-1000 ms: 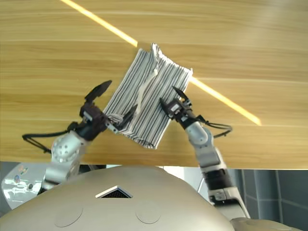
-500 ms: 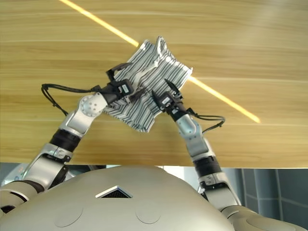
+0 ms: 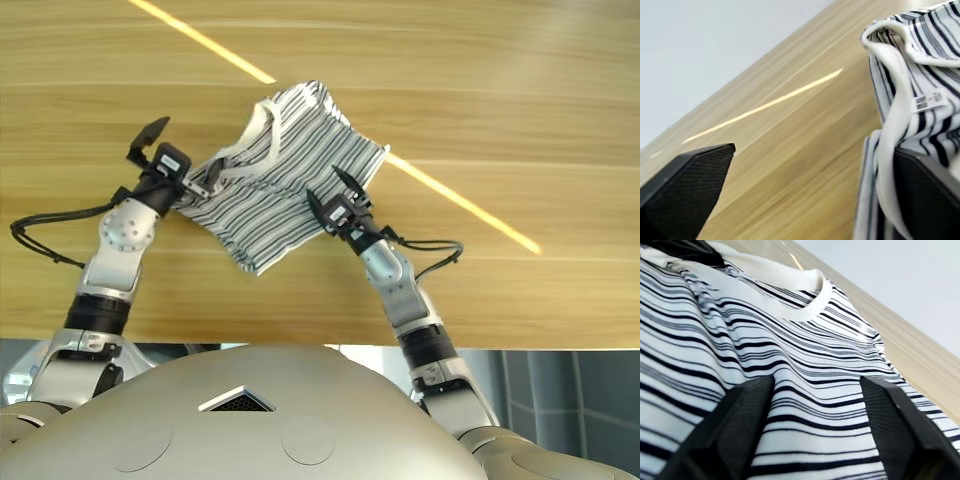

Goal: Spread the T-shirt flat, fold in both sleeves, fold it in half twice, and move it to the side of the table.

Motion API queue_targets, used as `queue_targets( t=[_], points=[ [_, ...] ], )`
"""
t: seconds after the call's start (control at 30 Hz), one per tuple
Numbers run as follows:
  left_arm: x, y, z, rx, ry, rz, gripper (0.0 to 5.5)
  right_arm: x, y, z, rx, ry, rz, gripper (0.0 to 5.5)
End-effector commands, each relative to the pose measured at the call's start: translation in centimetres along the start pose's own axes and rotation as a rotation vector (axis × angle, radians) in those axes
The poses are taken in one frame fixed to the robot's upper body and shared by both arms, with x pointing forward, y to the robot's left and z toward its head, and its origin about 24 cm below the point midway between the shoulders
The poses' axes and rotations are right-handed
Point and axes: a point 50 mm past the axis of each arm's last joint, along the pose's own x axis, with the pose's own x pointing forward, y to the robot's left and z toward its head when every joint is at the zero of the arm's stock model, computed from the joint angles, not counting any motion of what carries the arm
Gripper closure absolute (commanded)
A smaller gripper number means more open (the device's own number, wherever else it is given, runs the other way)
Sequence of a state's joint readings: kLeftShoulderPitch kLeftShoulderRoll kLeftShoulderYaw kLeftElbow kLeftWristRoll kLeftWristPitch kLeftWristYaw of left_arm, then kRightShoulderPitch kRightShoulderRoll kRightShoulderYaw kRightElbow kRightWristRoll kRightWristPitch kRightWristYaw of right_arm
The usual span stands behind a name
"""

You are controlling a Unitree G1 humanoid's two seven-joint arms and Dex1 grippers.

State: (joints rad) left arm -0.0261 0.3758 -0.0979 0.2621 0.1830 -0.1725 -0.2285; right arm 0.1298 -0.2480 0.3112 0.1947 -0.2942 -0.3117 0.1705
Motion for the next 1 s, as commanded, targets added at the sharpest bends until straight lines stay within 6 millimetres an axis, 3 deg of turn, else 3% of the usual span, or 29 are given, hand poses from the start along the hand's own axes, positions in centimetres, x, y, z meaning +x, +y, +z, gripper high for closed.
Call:
queue_targets(
  t=[0.03,0.17,0.33,0.5,0.6,0.63,0.77,0.83,0.93,1.0],
  points=[
    [1.1,2.8,-1.7,-0.036,0.092,0.117,0.30,-1.1,0.8,-2.0,0.009,0.105,0.027,2.34],
    [1.2,3.2,-1.8,-0.110,0.035,0.114,0.30,-1.1,0.8,-2.1,0.006,0.100,0.032,2.34],
    [0.6,2.5,1.1,-0.241,-0.213,-0.077,0.30,-0.8,1.1,-2.0,-0.002,0.088,0.038,2.34],
    [-1.2,0.5,3.8,-0.204,-0.418,-0.336,0.30,-0.6,1.1,-1.9,-0.012,0.081,0.040,2.34],
    [-1.9,0.6,5.5,-0.252,-0.529,-0.357,0.30,-0.5,1.3,-1.8,-0.011,0.075,0.046,2.34],
    [-1.6,1.1,5.3,-0.261,-0.509,-0.320,0.30,-0.4,1.3,-1.8,-0.011,0.072,0.048,2.34],
    [-0.2,4.2,1.4,-0.301,-0.221,-0.054,0.30,-0.4,1.2,-1.7,-0.013,0.064,0.049,2.34],
    [-0.1,4.6,0.5,-0.278,-0.152,-0.016,0.30,-0.5,1.3,-1.7,-0.013,0.065,0.047,2.34],
    [-1.6,4.8,-1.8,-0.159,-0.028,0.015,0.30,-0.3,1.4,-1.6,-0.016,0.058,0.047,2.34],
    [-2.6,5.0,-4.2,-0.064,0.109,0.063,0.30,0.0,0.3,-1.0,-0.013,0.023,-0.021,2.34]
  ],
)
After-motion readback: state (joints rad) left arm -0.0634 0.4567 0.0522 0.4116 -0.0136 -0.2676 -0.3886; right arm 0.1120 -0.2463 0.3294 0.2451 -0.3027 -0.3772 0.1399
